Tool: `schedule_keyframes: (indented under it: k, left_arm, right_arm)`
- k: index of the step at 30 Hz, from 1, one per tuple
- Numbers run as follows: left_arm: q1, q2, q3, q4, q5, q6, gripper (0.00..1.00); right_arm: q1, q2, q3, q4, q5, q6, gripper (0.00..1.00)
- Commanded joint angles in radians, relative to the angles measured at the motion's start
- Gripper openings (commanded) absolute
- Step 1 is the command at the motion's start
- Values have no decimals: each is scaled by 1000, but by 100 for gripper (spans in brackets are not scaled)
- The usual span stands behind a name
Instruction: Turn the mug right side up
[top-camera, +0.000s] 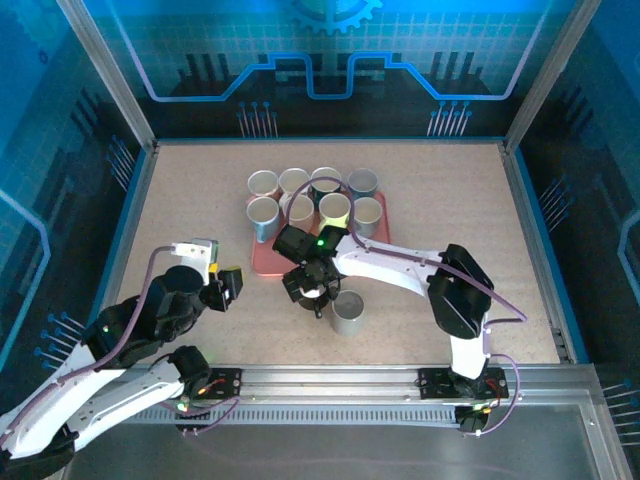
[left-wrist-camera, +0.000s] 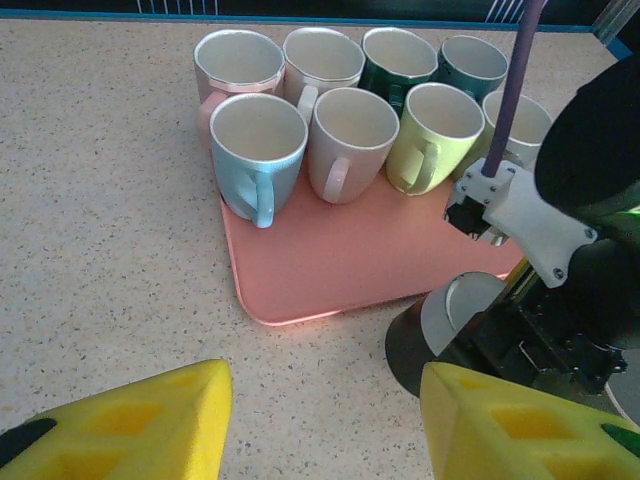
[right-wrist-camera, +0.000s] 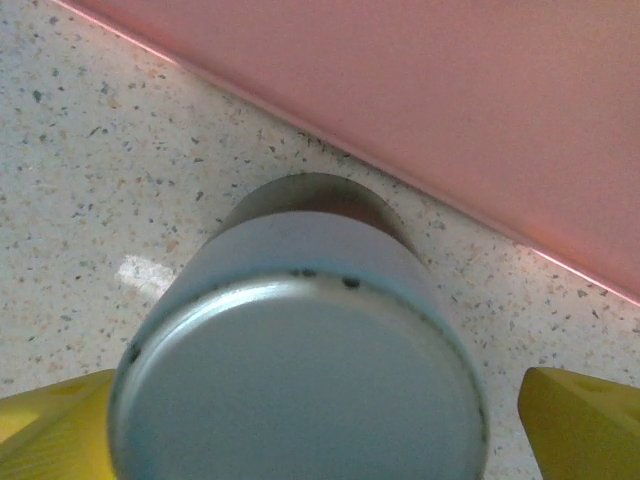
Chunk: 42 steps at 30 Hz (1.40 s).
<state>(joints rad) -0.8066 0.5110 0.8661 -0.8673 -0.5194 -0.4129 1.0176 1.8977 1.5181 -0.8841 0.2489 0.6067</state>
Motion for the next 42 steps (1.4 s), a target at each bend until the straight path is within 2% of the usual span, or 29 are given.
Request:
schedule_keyframes:
  k: [1,5,14,21,28,32,35,37,40,42]
  left_arm:
    - [9,-5,-12,7,4,-5,53]
    - [9,1,-13,7,6,-3,54]
    - [9,1,-15,7,-1,-3,54]
    - [9,8,-8,3,4,-10,54]
    - [8,63,22,7,88,-65,60]
    - [9,120,27,27,194,-111,66]
    - [14,146,-2,113,368,-149,74]
    - [35,157,-37,194,493,-188,76]
    - [106,162,-120,367,684,-263,77]
    - [187,165,-198,518,838,-345,77]
  right_arm:
    - [-14,27,-13,35,-30,16,94]
    - [-23,47,-13,52,-45,7,86]
    - [-27,12,-16,60,-58,-10,57]
    - [-32,-101,-9,80,-99,-11,55]
    - [-74,-291,-50,202,-195,2,52]
    - [-115,-379,-81,255,-256,23,51]
    - [-148,-451,-127,314,-301,44,51]
    - [-175,-501,-170,366,-336,69,50]
    - [-228,-574,-247,462,-410,121,49]
    - [-263,-613,-303,541,-475,161,49]
